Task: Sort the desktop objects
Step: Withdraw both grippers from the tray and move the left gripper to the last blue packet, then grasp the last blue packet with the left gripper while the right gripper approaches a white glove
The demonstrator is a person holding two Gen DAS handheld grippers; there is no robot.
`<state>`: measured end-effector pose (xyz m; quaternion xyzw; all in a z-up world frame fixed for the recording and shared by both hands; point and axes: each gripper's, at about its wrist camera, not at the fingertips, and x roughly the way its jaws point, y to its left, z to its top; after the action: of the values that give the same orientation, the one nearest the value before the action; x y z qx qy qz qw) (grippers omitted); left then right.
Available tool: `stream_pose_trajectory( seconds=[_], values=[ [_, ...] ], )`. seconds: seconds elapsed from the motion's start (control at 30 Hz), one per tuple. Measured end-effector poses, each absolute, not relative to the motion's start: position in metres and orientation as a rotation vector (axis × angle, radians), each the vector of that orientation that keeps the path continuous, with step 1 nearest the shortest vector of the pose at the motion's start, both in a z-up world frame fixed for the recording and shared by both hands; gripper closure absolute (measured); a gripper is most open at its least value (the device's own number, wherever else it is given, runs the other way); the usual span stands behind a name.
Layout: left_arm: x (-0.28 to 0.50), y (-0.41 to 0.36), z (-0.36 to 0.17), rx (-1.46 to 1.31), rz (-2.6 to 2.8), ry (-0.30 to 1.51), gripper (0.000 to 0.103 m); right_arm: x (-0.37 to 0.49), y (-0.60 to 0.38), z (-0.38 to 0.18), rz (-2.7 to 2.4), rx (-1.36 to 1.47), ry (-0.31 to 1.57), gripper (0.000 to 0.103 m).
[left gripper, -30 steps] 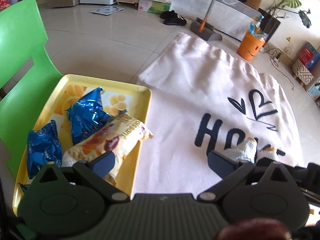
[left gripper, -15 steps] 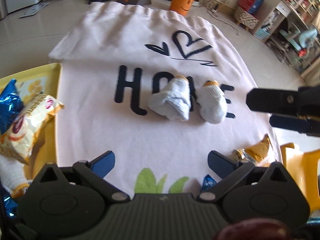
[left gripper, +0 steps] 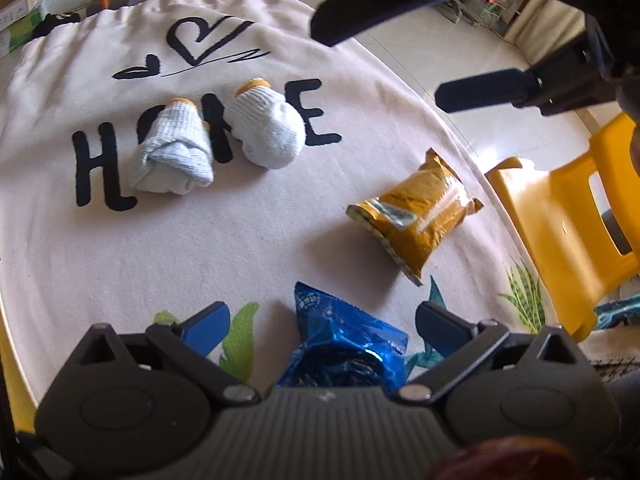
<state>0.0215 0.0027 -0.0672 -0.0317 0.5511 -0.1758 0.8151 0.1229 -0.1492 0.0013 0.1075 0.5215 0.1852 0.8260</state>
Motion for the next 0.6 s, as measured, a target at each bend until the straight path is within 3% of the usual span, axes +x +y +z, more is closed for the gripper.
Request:
stream_pose_trajectory(
  seconds=[0.6],
  values=[
    [0.01,-0.033,-0.108,0.147,-0.359,1.219,0.001,0.132,-0.157,-0.009,0.359,0.248,1.135,0.015]
  ],
)
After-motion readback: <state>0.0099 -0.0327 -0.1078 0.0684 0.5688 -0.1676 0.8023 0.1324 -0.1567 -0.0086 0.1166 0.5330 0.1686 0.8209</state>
